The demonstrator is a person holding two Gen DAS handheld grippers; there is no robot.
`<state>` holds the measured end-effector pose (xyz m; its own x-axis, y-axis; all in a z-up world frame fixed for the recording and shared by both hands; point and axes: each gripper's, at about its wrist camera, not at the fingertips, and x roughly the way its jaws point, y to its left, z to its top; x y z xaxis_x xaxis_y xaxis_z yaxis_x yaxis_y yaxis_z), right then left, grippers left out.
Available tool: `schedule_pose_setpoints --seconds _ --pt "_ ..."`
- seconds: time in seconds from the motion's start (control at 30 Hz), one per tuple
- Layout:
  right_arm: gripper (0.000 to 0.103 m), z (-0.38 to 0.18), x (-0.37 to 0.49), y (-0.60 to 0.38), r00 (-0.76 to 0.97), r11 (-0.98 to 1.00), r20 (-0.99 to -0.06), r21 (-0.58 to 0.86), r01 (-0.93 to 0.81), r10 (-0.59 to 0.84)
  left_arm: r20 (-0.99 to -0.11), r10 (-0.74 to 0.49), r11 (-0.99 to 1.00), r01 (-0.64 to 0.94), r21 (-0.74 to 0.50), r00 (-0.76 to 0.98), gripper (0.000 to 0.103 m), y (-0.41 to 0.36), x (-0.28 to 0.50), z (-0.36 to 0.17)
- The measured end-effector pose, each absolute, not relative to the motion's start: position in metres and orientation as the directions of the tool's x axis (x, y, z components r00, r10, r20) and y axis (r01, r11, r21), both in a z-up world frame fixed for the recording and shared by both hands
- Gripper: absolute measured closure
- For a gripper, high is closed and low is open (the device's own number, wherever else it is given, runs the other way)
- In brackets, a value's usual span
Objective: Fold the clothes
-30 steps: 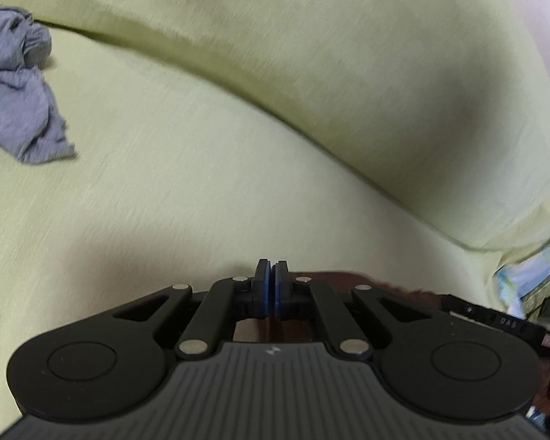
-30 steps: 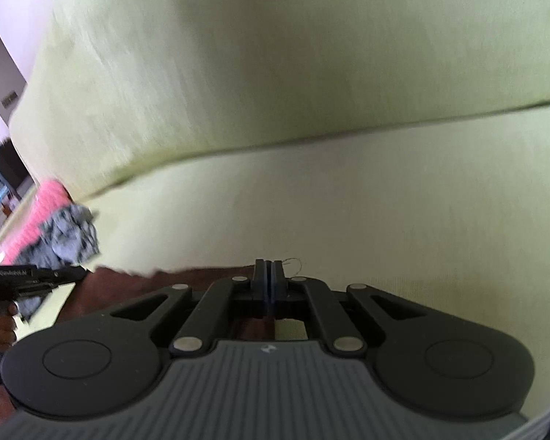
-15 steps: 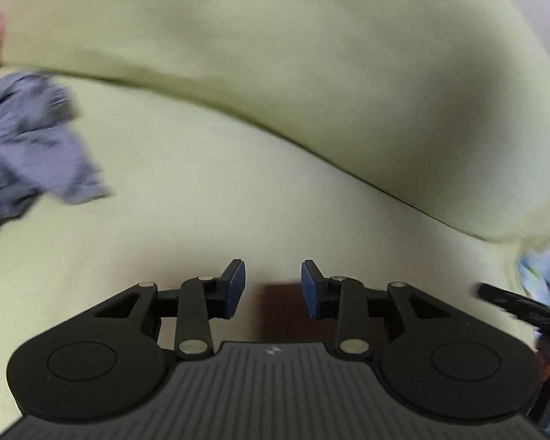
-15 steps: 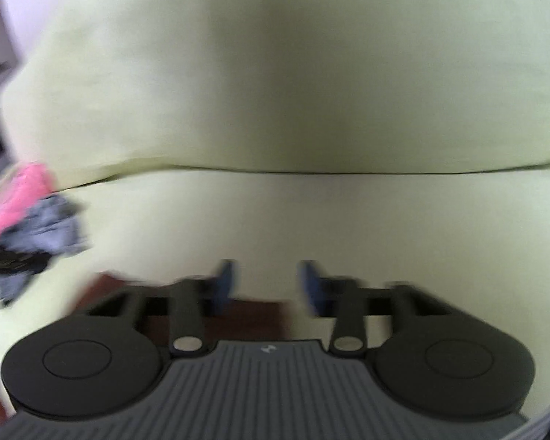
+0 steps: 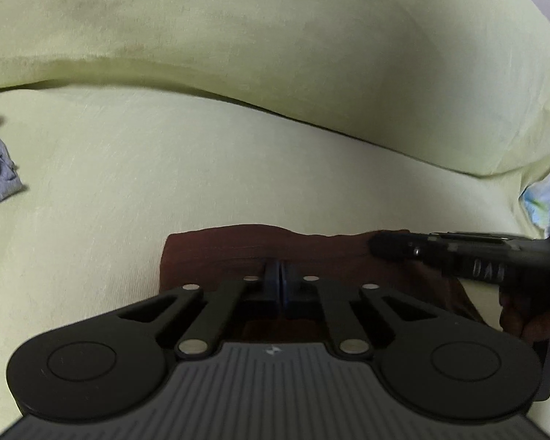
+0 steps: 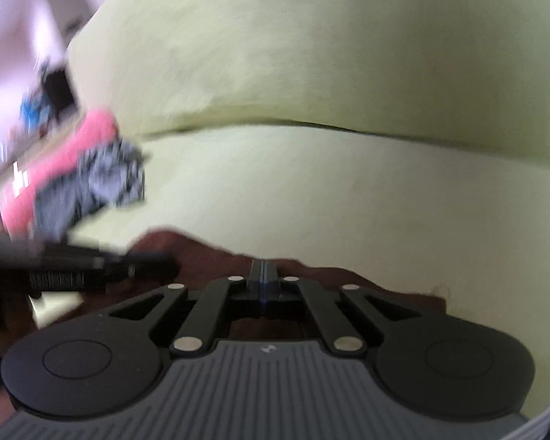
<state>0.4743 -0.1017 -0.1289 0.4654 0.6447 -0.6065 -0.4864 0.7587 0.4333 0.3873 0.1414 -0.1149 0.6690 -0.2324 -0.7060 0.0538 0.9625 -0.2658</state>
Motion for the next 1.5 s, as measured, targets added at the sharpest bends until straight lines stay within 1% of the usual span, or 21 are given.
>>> schedule_pose_setpoints --seconds 0.07,0.13,0.17,0.27,0.33,0.47,0.57,0.67,0.73,0.77,0.83,0.9,0.93,1.0,1.1,1.13,1.17,1.23,1.33,1.43,1.5 --pt "0.103 -0.127 0.482 -0.103 0.467 0.773 -0.619 0.452 -0.446 0.631 -0.710 -0.233 0.964 0.063 -0.257 0.664 0.096 0.141 0.388 -0.114" --pt "0.103 -0.113 0.481 -0.103 0.510 0.827 -0.659 0.356 -0.436 0.552 -0.720 -0.233 0.965 0.065 -0.254 0.654 0.096 0.141 0.391 -0.112" --pt "0.098 -0.104 0.480 -0.111 0.548 0.860 -0.668 0.327 -0.392 0.504 -0.720 -0.227 0.966 0.059 -0.252 0.656 0.096 0.143 0.390 -0.108" --pt "0.095 -0.072 0.463 -0.166 0.659 0.941 -0.674 0.289 -0.178 0.332 -0.729 -0.113 0.984 -0.024 -0.175 0.675 0.096 0.162 0.382 -0.073" --pt "0.094 -0.053 0.436 -0.191 0.686 0.957 -0.675 0.263 -0.120 0.272 -0.724 -0.083 0.984 -0.059 -0.168 0.685 0.096 0.171 0.373 -0.059" --pt "0.091 -0.044 0.375 -0.185 0.625 0.931 -0.691 0.286 -0.225 0.363 -0.726 -0.055 0.984 -0.088 -0.158 0.685 0.094 0.161 0.342 -0.035" --pt "0.089 -0.066 0.340 -0.145 0.529 0.870 -0.695 0.338 -0.358 0.487 -0.745 -0.060 0.980 -0.102 -0.170 0.665 0.093 0.120 0.309 -0.051" --pt "0.089 -0.100 0.319 -0.119 0.484 0.833 -0.699 0.307 -0.461 0.526 -0.762 0.031 0.985 -0.148 -0.086 0.646 0.092 0.102 0.294 -0.076" --pt "0.089 -0.113 0.316 -0.125 0.509 0.863 -0.720 0.256 -0.436 0.471 -0.777 0.135 0.975 -0.221 -0.006 0.614 0.089 0.099 0.278 -0.108" --pt "0.096 -0.120 0.316 -0.140 0.516 0.874 -0.725 0.259 -0.411 0.457 -0.759 0.147 0.975 -0.223 0.002 0.634 0.089 0.099 0.269 -0.111" --pt "0.101 -0.126 0.317 -0.178 0.512 0.881 -0.728 0.287 -0.377 0.457 -0.746 0.182 0.973 -0.228 0.042 0.640 0.090 0.095 0.263 -0.107" --pt "0.085 -0.116 0.316 -0.190 0.510 0.881 -0.738 0.253 -0.399 0.443 -0.743 0.212 0.968 -0.239 0.071 0.635 0.091 0.090 0.262 -0.097" --pt "0.083 -0.111 0.318 -0.196 0.516 0.884 -0.736 0.250 -0.395 0.438 -0.735 0.224 0.965 -0.253 0.075 0.639 0.091 0.090 0.263 -0.090" --pt "0.083 -0.100 0.325 -0.209 0.541 0.883 -0.705 0.293 -0.366 0.458 -0.703 0.196 0.970 -0.240 0.037 0.683 0.091 0.082 0.269 -0.064" --pt "0.083 -0.091 0.334 -0.201 0.561 0.848 -0.639 0.348 -0.399 0.526 -0.674 0.100 0.993 -0.121 0.016 0.732 0.089 0.060 0.296 -0.055" --pt "0.086 -0.093 0.338 -0.191 0.547 0.828 -0.627 0.356 -0.432 0.555 -0.673 0.076 0.996 -0.090 0.014 0.736 0.089 0.054 0.304 -0.056" --pt "0.096 -0.095 0.341 -0.183 0.528 0.808 -0.619 0.368 -0.460 0.582 -0.682 0.049 0.998 -0.062 0.005 0.730 0.089 0.050 0.312 -0.061" --pt "0.099 -0.109 0.352 -0.168 0.495 0.794 -0.628 0.396 -0.460 0.600 -0.723 -0.080 0.997 0.069 -0.045 0.686 0.088 0.030 0.352 -0.082" --pt "0.103 -0.128 0.364 -0.172 0.516 0.860 -0.691 0.363 -0.358 0.506 -0.773 -0.109 0.987 0.159 -0.010 0.625 0.085 0.010 0.376 -0.110" --pt "0.102 -0.125 0.362 -0.196 0.560 0.910 -0.718 0.325 -0.257 0.414 -0.765 -0.112 0.985 0.174 0.000 0.634 0.085 0.010 0.375 -0.111" --pt "0.102 -0.117 0.360 -0.208 0.574 0.908 -0.704 0.349 -0.232 0.418 -0.754 -0.116 0.987 0.162 -0.013 0.647 0.085 0.018 0.372 -0.105"
